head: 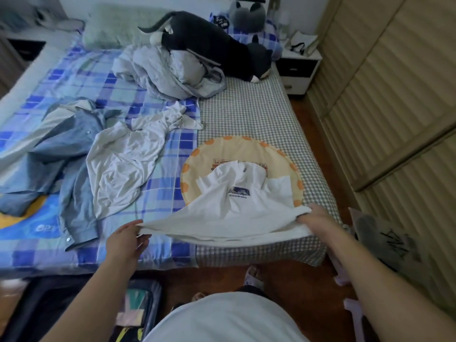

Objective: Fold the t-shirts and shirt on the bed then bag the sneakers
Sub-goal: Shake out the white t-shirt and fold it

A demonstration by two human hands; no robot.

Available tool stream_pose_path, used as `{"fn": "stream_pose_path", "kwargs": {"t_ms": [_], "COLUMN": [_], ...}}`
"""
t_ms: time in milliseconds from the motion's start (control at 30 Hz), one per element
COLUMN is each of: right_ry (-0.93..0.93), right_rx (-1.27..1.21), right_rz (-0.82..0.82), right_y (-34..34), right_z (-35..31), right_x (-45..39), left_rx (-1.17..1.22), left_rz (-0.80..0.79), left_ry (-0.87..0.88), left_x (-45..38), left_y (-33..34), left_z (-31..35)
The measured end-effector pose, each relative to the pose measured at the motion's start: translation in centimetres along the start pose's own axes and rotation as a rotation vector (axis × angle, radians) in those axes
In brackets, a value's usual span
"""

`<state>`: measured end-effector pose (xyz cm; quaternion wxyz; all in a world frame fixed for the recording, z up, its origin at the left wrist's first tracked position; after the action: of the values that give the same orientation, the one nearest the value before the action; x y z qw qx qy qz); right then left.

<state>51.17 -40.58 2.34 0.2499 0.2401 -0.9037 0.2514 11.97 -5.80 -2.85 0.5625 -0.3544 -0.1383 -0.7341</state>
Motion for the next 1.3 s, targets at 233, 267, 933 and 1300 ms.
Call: {"fn": "stream_pose_path", "kwargs": {"t_ms": [233,267,933,1300], "right_ry": [-0.181,-0.216,-0.03,-1.101], "right_rx": [0.647,0.71,0.672,0.333], "right_rz": [0.085,0.119,0.068,-0.218], "right_y": [-1.3,-1.7,1.6,20.6], "right_z": [-0.9,-0.8,8.5,-9.4], "right_x": [-0.8,-0.8,3.0,15.1], "left_rx": [0.0,-0.001,-0.362,-1.044], "left_rz": [0.067,0.069,0.025,-0.053], "left_ry": [-0.023,-0.03,0.164,1.062], "left_x": [-1.1,-0.9,3.0,17.3], "left_y": [-2.3,-2.3,1.1,9.3], "left_z": [0.2,0.0,-0.3,9.6]}}
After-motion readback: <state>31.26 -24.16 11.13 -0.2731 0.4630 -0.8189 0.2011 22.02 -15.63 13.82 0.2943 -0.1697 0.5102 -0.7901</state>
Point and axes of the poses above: each hand's wrist, its own x-axis away from the middle knuckle, its own y-axis out of the palm, z = x × y, the point moved 9 cm from there along -x, towards the middle knuckle, and after that the axes turned 15 degrees about -x, right-handed, at the moved point
